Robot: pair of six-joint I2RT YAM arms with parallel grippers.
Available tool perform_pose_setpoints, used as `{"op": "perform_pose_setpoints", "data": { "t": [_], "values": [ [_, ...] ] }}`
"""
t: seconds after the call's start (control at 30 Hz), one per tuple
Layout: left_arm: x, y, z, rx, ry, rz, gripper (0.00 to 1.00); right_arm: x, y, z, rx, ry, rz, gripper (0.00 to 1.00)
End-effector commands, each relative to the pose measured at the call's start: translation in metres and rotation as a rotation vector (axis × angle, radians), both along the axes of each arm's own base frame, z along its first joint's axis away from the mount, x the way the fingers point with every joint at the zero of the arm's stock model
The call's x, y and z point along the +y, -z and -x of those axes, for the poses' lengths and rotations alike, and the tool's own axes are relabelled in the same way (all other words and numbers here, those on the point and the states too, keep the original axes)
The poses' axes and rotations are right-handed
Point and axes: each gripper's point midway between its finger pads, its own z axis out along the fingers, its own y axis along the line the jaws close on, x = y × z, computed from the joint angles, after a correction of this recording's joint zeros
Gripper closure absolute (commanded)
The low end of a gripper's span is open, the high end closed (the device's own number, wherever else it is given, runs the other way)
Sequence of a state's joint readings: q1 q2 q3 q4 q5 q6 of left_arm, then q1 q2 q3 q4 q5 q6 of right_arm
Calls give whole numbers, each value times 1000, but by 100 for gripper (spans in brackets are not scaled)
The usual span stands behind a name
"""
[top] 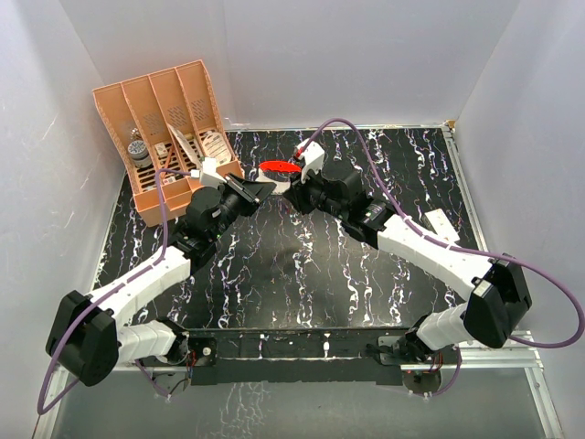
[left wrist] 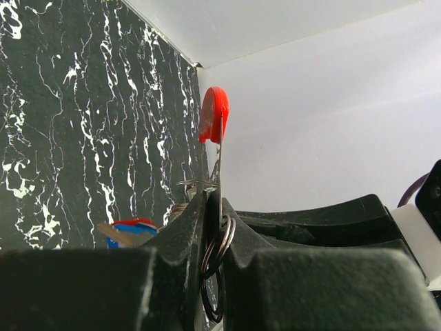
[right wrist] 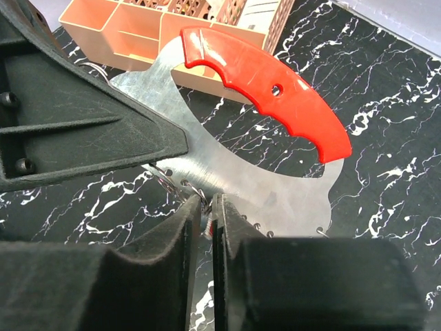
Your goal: Put the keys on the keyring
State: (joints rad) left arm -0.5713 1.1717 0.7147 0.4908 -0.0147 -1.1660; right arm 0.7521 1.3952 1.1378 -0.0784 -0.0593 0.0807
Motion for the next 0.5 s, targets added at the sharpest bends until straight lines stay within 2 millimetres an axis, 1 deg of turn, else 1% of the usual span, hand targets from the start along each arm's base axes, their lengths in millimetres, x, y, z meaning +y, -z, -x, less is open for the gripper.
{"op": "perform_pose_setpoints", "data": {
  "t": [0.0, 0.07, 0.13, 0.3, 0.47],
  "values": [
    [-4, -40, -1, -86, 22, 61, 100, 10, -29, -4, -59, -20, -60, 93],
    [-5, -37, -2, -80, 22, 55, 100, 10, -30, -4, -62, -15, -61, 96],
    [-5, -36, -3, -77, 21, 49, 100, 8, -36, -5, -75, -5, -70, 100],
    [-8, -28, -6, -60, 27, 23, 100, 1, -58, -4, -121, 13, -86, 100],
    [-15, -18, -10, -38, 49, 15, 100, 1, -66, -5, -138, 12, -84, 100]
  ]
}}
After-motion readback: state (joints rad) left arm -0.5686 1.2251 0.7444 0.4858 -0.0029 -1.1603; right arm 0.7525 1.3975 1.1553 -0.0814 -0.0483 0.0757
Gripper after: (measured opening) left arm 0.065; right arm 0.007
